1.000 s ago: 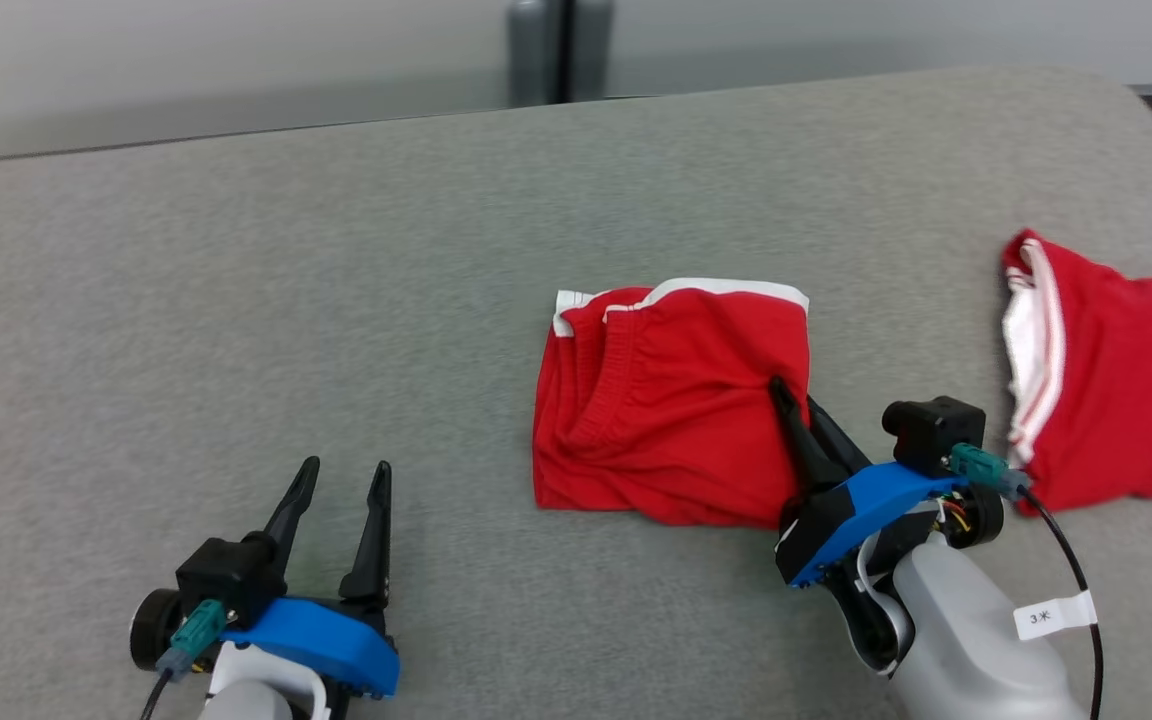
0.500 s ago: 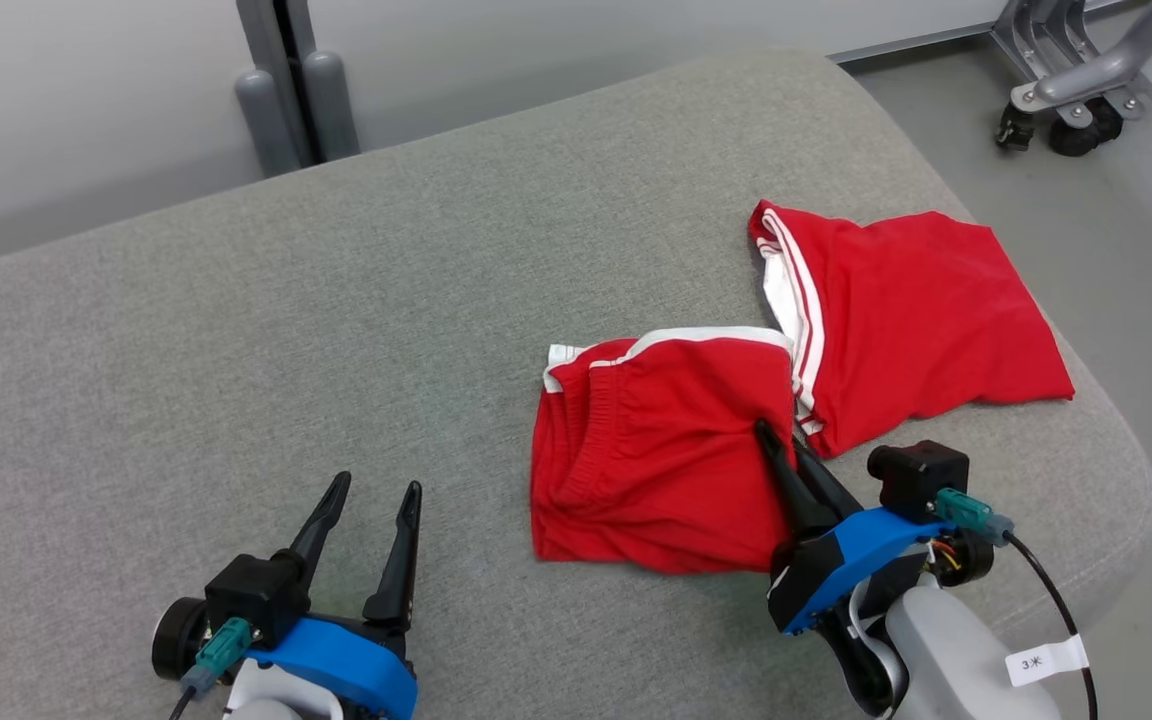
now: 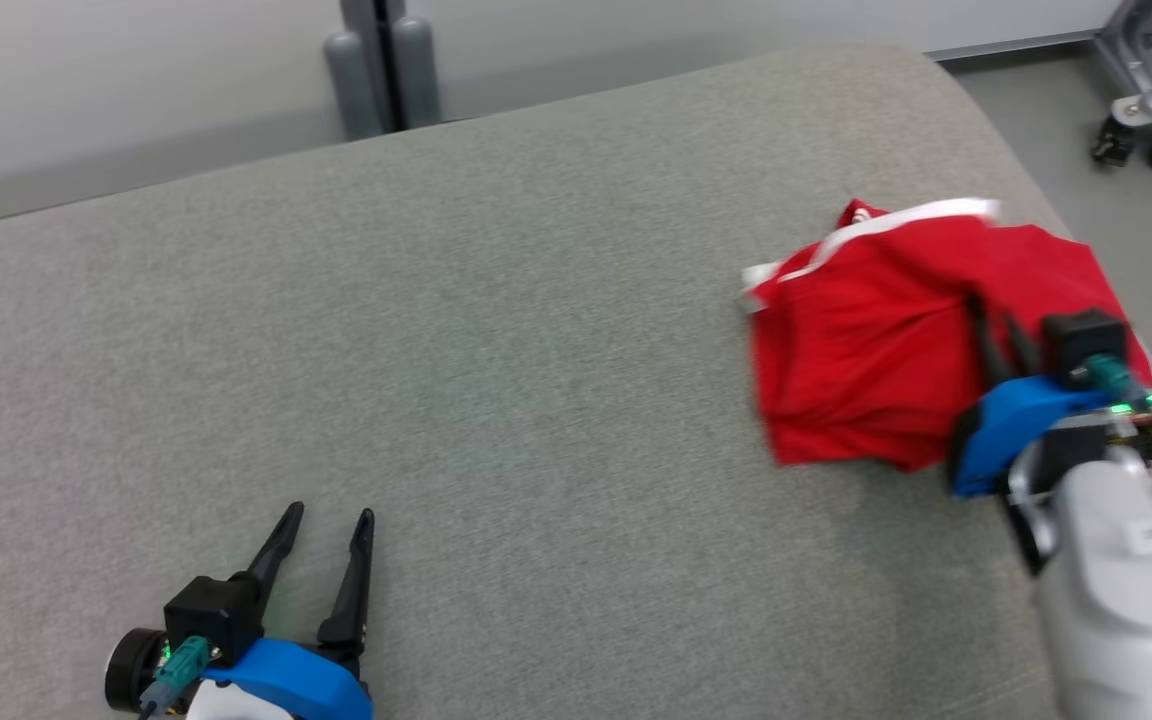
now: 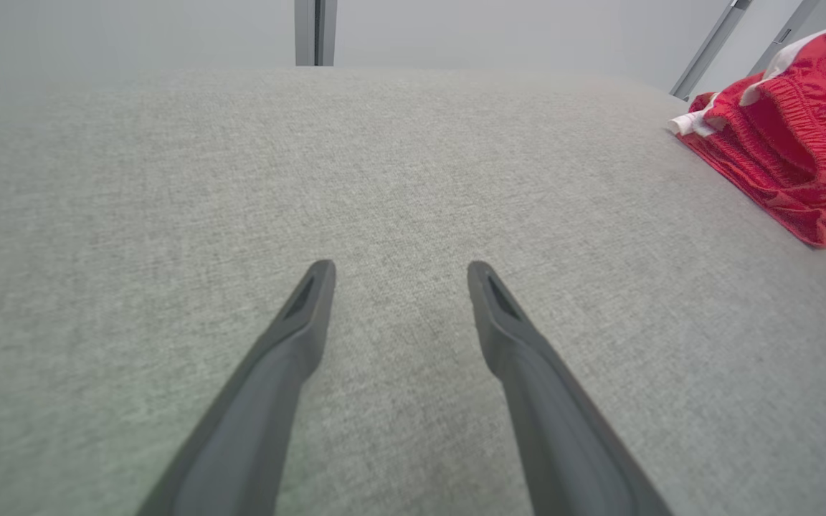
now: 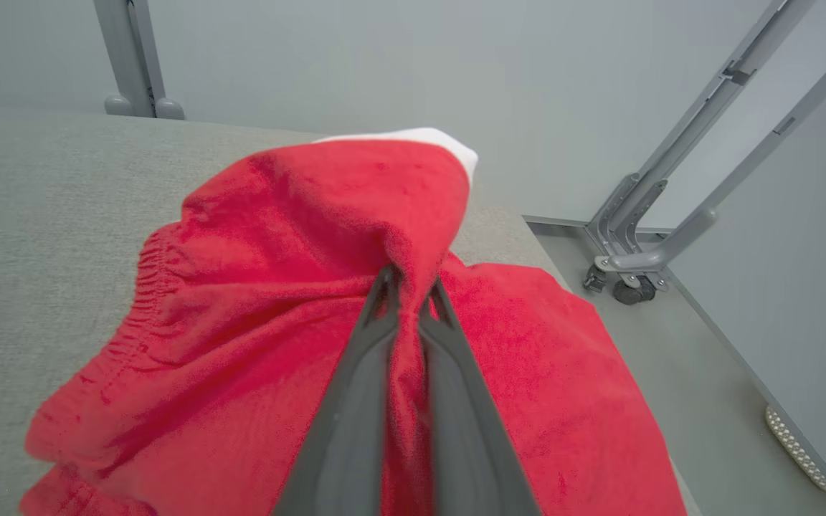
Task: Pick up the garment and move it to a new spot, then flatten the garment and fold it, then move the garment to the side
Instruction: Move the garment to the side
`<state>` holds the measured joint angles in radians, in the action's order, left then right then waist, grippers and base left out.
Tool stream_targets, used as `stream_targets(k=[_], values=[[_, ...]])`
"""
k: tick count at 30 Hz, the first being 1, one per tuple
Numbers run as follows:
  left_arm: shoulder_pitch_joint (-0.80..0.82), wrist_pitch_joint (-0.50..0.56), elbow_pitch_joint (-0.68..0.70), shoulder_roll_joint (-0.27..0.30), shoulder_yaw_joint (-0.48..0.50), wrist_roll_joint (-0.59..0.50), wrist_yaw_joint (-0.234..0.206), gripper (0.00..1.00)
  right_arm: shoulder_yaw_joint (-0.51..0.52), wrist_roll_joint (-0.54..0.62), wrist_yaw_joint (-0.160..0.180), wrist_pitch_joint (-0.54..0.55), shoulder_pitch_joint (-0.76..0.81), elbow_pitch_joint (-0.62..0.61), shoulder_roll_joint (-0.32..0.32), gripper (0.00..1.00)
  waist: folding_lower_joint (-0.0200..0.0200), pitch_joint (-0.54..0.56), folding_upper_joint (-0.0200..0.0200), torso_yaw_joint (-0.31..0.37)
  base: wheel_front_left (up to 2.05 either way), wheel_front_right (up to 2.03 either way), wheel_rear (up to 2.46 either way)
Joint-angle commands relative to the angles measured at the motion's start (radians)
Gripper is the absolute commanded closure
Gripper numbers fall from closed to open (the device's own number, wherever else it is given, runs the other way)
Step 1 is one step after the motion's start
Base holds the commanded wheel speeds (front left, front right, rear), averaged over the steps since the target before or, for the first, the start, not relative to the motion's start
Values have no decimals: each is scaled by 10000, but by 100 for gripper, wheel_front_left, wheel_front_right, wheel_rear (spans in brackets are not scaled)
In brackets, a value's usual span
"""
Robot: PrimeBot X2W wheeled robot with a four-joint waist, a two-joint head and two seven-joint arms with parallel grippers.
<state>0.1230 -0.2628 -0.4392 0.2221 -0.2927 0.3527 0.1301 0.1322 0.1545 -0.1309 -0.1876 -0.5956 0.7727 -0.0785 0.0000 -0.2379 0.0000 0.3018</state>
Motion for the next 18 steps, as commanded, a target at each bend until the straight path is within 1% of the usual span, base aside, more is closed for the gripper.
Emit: stream_targets(k=[1,6,9,10,11,13,15,18], values=[[3,-23,6,95,84,55,9,0,387,383,4,239,-117,-190,-242,100,0,-139,0,-205,0,0,0],[135,-21,85,214,49,143,9,0,2121,1817,2,1203,243,-1306,-608,100,0,-336,0,-632,0,0,0],[215,-21,96,303,55,176,9,0,3158,2585,2,1765,541,-2152,-504,99,0,-465,0,-845,0,0,0],[249,-21,102,337,59,206,9,0,3508,2849,4,1926,596,-2399,-455,53,0,-512,0,-906,0,0,0],[284,-21,107,373,63,234,9,0,3869,3008,2,2004,639,-2652,-340,0,0,-548,0,-958,0,0,0],[279,-21,131,440,76,249,9,0,4478,3313,2,1846,657,-3164,-100,0,0,-597,0,-1048,0,0,0],[259,-21,120,467,164,277,9,0,4835,3343,2,1451,472,-3509,115,0,0,-602,0,-1112,0,0,0],[281,-21,105,407,395,293,9,0,4669,3015,2,655,299,-3458,256,0,0,-534,0,-1188,0,0,0]])
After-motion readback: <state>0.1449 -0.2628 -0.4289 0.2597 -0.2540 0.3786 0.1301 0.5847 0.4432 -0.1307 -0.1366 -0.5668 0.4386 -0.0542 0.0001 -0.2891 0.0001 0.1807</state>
